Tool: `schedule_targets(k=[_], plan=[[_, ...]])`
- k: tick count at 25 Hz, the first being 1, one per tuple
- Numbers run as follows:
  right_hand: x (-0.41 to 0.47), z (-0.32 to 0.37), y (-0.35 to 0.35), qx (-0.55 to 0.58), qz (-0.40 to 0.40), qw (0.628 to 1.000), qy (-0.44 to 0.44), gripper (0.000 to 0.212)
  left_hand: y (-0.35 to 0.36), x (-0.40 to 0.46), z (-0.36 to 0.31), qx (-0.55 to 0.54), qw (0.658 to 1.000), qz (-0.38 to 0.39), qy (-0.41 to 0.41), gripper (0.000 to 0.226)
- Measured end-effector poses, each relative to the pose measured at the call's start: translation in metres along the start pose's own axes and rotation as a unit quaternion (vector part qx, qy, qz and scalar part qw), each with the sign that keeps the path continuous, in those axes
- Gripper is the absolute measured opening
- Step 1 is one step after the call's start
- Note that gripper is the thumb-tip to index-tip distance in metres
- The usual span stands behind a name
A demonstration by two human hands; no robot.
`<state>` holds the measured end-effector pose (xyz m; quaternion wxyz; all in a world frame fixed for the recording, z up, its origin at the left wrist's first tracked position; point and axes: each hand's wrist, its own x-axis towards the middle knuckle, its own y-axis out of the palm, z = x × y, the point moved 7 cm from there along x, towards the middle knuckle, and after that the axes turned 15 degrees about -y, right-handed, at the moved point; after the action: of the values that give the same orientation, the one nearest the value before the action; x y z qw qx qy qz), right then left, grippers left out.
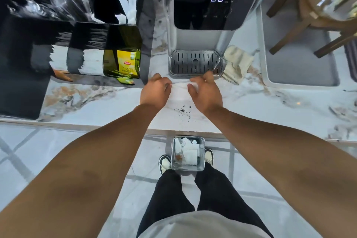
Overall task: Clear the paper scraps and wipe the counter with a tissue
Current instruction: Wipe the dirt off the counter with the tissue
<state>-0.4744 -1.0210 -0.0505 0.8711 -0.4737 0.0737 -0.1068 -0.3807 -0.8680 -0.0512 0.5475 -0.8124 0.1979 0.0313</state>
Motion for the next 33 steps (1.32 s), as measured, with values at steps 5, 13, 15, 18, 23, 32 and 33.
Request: schedule_targets(k=[5,13,15,18,23,32,33], plan=[[0.004,0.001,0.021,0.021,0.051,0.998,0.002,0.027,0.002,0.007,0.003,-0.026,0.998,0.008,0.052,0.020],[0.014,-0.013,0.014,0.065,-0.021,0.997,0.018,0.014,0.015,-0.014,0.021,0.064,0.974,-0.044,0.214,0.048],[0.012,-0.015,0.015,0.071,-0.032,0.997,0.018,0.016,0.025,-0.016,0.031,0.088,0.968,-0.033,0.232,0.050],[0.011,-0.016,0.015,0.066,-0.045,0.996,0.031,0.013,0.032,-0.017,0.041,0.098,0.964,-0.029,0.246,0.048],[0.009,-0.017,0.018,0.065,-0.044,0.996,0.039,0.012,0.033,-0.015,0.046,0.060,0.964,-0.026,0.259,0.046],[-0.026,-0.004,0.028,0.093,0.024,0.995,-0.033,0.011,0.030,-0.016,0.044,0.044,0.965,-0.031,0.255,0.047],[-0.029,-0.003,0.028,0.099,0.036,0.994,-0.036,0.010,0.030,-0.016,0.044,0.044,0.965,-0.034,0.256,0.047]])
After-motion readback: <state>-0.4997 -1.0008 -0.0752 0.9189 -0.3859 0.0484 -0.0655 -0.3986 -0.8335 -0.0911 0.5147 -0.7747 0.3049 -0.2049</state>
